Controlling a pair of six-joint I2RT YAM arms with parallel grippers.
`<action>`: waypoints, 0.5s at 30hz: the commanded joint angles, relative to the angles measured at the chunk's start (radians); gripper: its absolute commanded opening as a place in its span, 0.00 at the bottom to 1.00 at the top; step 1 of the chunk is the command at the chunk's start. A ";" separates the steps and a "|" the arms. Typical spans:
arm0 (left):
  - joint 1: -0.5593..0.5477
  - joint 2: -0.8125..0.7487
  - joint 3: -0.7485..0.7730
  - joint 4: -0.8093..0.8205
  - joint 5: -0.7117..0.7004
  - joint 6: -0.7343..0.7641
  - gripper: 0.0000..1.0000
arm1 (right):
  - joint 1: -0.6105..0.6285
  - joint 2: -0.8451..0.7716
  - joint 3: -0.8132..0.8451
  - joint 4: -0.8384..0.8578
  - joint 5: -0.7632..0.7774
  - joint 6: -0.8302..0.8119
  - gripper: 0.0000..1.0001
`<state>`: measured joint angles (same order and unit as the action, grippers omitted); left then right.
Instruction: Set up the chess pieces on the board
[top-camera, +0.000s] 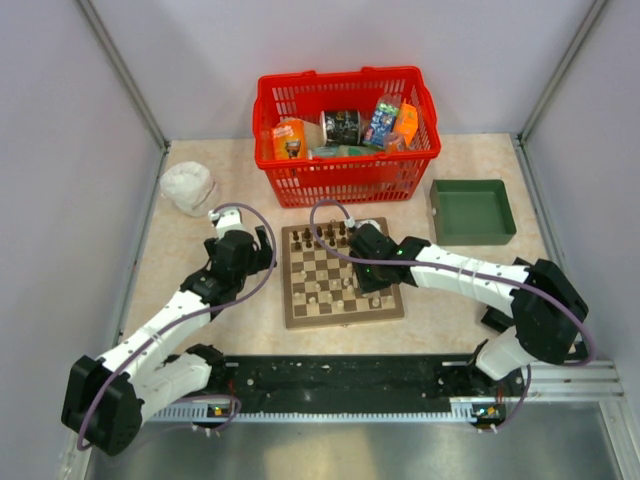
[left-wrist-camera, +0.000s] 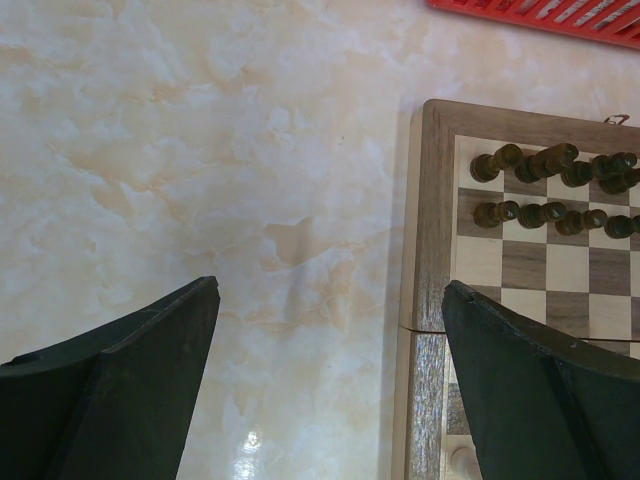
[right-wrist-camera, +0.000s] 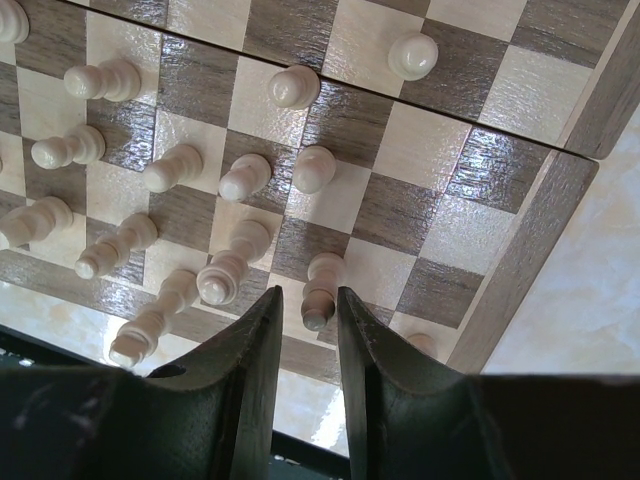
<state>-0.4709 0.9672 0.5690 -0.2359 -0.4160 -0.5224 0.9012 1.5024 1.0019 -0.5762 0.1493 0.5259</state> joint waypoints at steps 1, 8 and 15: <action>0.003 -0.002 0.023 0.033 -0.001 -0.007 0.99 | 0.011 0.004 0.000 0.002 0.009 0.013 0.29; 0.002 -0.001 0.022 0.037 0.002 -0.008 0.99 | 0.013 0.018 0.000 0.003 0.007 0.013 0.25; 0.003 -0.001 0.022 0.035 -0.001 -0.008 0.99 | 0.013 0.009 0.006 0.002 0.007 0.005 0.22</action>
<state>-0.4709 0.9672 0.5686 -0.2359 -0.4156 -0.5236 0.9012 1.5200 1.0019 -0.5762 0.1490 0.5259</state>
